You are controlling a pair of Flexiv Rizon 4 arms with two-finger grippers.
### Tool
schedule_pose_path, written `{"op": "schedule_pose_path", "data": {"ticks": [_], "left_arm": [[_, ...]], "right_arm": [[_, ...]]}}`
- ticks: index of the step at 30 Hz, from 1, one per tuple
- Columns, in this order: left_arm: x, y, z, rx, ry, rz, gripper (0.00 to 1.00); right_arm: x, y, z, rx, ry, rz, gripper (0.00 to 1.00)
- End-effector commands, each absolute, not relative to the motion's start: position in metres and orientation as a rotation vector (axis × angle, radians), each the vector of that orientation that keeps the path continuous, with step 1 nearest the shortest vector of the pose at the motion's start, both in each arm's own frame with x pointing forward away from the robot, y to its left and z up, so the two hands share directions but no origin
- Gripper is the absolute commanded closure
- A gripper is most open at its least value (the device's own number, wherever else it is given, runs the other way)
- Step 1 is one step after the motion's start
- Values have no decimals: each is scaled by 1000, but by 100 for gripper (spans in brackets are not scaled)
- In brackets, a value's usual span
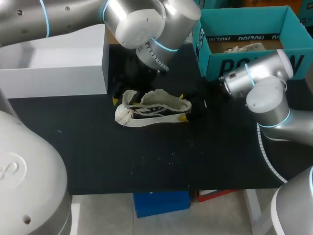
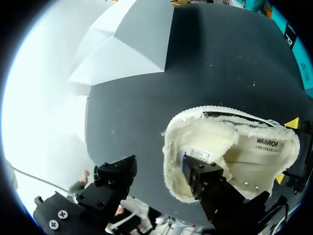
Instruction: Take the shoe out of the shoebox, open the shoe tongue, remove and reinsert the insole, then place the shoe into the shoebox
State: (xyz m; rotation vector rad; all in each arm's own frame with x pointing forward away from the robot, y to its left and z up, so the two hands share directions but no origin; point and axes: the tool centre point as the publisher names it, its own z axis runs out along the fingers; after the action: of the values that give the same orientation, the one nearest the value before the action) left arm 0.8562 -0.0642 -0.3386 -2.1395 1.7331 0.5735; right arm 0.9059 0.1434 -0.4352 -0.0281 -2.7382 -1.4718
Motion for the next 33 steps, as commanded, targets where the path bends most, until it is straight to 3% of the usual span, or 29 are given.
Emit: {"op": "schedule_pose_path", "data": {"ticks": [1, 9, 15, 16, 17, 18, 25, 33], "left_arm": [[852, -55, -347, -2174, 1751, 533, 0], [854, -57, -348, -2222, 1701, 512, 0], [852, -69, -299, -2208, 1792, 304, 0], [850, -74, -287, -2200, 1915, 217, 51], [849, -78, -275, -2188, 2078, 87, 92], [848, -84, -267, -2109, 2162, 58, 100], [836, -129, -243, -1056, 3121, -261, 100], [842, -150, -245, -890, 3152, -131, 100]], "right_arm": [[907, 143, -439, -31, -2739, -1470, 100], [907, 143, -439, -31, -2739, -1470, 100], [907, 143, -439, -31, -2739, -1470, 100], [907, 143, -439, -31, -2739, -1470, 100], [907, 143, -439, -31, -2739, -1470, 100], [907, 143, -439, -31, -2739, -1470, 100], [907, 143, -439, -31, -2739, -1470, 100], [907, 143, -439, -31, -2739, -1470, 100]]}}
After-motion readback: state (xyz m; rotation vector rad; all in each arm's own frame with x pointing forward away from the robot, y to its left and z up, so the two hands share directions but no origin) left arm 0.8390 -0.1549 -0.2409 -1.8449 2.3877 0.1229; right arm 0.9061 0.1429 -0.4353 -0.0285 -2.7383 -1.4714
